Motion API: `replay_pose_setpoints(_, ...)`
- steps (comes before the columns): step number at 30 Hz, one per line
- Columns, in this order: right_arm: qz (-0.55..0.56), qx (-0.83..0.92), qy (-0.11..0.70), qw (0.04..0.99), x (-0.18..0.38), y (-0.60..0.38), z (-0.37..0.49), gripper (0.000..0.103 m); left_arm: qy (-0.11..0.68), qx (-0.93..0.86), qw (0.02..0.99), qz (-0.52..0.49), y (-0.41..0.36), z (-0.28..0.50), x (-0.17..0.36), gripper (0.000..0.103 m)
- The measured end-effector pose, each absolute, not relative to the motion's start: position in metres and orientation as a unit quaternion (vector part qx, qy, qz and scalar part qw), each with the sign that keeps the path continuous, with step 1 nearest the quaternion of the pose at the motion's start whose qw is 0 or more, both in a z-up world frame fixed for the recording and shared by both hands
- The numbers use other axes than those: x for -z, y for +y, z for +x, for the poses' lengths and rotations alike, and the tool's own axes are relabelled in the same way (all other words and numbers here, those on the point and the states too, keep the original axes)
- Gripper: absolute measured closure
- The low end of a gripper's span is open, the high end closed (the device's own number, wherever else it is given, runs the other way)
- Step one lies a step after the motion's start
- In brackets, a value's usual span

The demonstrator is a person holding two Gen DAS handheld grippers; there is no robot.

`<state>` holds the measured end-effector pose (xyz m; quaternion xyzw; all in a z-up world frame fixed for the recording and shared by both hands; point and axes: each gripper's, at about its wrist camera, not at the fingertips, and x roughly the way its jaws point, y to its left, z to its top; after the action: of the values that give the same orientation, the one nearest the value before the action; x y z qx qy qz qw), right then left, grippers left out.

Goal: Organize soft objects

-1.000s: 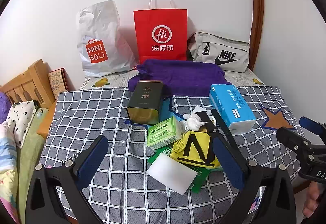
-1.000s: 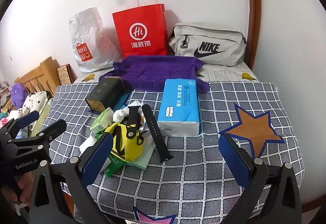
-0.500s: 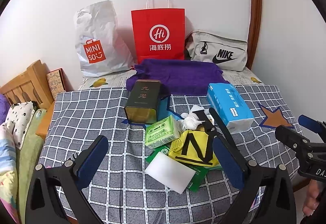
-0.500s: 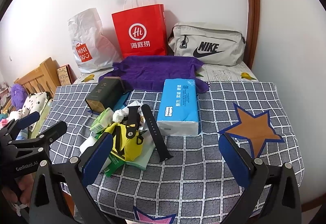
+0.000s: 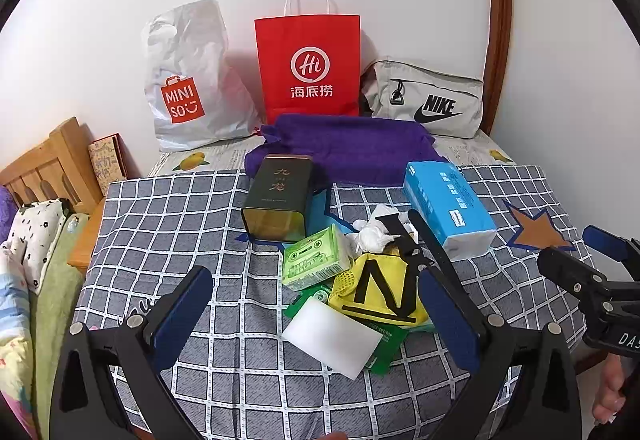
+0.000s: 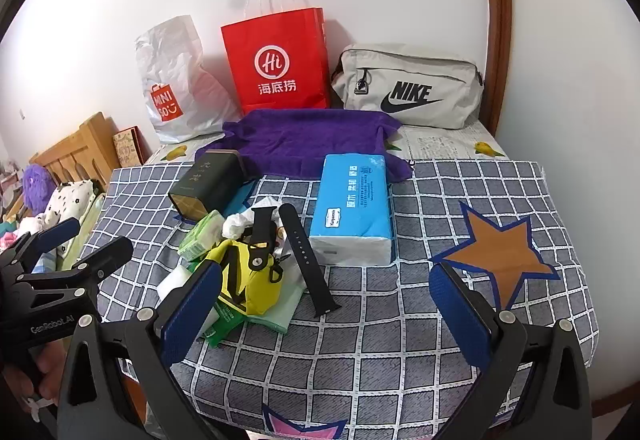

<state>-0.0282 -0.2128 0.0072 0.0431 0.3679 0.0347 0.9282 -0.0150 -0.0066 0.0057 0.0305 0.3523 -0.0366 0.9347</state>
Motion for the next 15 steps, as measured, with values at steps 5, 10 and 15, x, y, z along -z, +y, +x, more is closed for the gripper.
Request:
replay_pose_setpoints(5,0.042,-0.033,0.368,0.928,-0.006,-0.212,-0.027,0.001,0.357,0.04,0.933,0.032,-0.007,-0.012,-0.002,0.0)
replay_pose_setpoints(10,0.046,-0.041,0.377,0.924,0.0,-0.213,-0.023,0.001,0.368,0.046,0.928,0.035,-0.004,-0.008,0.009,0.0)
replay_pose_setpoints(15,0.043,-0.041,0.382,0.922,0.01,-0.212,-0.019,0.001,0.381,0.073,0.921,0.035,0.001,-0.004,0.026,0.0)
